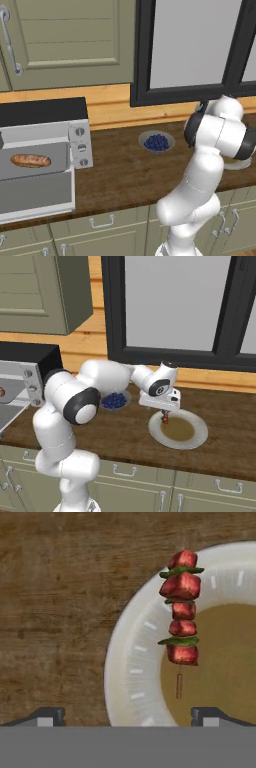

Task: Pick up the kebab skewer and baguette bread, and place them inside the toaster oven. Close the toaster oven door and start by setting the timer.

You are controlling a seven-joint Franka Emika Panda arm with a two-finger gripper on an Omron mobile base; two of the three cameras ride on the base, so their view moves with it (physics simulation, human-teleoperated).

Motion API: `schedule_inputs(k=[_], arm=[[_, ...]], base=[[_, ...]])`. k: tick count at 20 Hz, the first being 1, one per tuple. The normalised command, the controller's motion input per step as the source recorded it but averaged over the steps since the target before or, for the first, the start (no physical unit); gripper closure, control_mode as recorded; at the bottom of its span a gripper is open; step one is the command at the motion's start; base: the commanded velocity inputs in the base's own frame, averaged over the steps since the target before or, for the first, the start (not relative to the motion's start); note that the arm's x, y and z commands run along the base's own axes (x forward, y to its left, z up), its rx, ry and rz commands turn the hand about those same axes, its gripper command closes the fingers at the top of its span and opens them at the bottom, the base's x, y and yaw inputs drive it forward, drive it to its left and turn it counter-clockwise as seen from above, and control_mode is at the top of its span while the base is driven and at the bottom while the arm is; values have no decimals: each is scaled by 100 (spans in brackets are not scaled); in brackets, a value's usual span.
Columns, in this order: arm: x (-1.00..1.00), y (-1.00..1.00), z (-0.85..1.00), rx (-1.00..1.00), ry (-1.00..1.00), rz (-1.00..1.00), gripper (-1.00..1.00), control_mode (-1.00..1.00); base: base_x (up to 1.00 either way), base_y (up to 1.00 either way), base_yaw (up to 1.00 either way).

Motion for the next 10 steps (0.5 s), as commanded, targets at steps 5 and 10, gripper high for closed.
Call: schedule_inputs(k=[5, 10], arm=[[12, -11, -24, 0, 7, 0, -100, -100], [10, -13, -28, -1, 6, -1, -100, -100]], base=[[0, 0, 0], [0, 0, 0]])
